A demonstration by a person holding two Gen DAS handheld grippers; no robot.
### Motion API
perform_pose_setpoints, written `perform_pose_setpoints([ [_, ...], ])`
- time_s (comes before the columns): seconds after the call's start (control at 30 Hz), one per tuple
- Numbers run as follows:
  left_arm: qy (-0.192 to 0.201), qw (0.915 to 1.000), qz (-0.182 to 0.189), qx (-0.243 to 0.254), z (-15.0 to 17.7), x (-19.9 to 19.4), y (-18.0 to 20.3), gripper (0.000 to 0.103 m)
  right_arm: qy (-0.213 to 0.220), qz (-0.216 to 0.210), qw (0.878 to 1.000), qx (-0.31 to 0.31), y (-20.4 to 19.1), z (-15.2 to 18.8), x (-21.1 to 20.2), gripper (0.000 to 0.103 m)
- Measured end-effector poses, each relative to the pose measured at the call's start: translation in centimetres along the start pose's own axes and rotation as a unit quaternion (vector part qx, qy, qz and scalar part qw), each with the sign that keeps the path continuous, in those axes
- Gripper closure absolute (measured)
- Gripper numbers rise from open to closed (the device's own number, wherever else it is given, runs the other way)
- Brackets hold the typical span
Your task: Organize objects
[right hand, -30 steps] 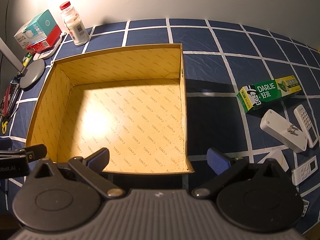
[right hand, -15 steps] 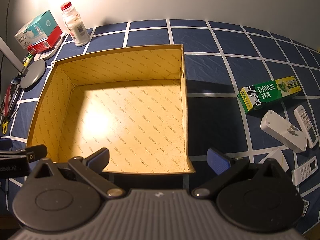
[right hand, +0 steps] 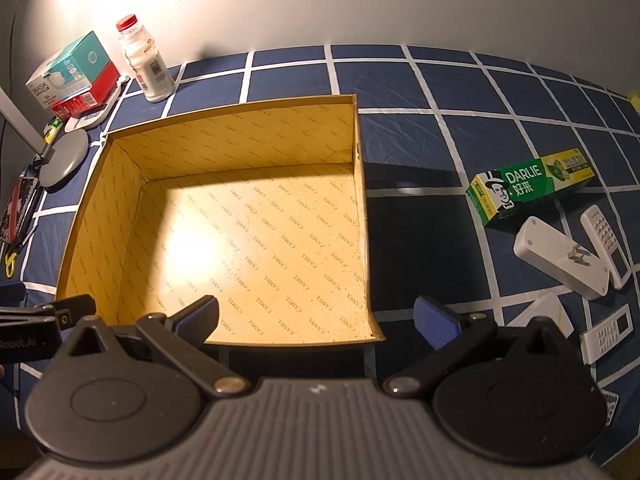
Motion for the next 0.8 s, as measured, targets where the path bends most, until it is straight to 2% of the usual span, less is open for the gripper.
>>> perform_pose_setpoints([
  [0.4,0.004,0.9991,0.032,0.028,0.4,-0.3,1.7,0.0,0.014,0.027,0.999,0.035,1.7,1.3,-1.8,0.0],
  [0.8,0.015,0.9947,0.071,0.072,0.8,-0.8,5.8,0.0,0.025,0.068,0.994,0.084,5.6,3.5,-3.9,0.0],
])
Point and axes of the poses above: each gripper's, at about its wrist camera, not at the fingertips, and x roughly the way its jaws point, y to its right, z to its underside, the point moved 6 cm from there along x, roughly the way its jaws point, and after that the axes turned 13 degrees about y, right-handed, at the moved point
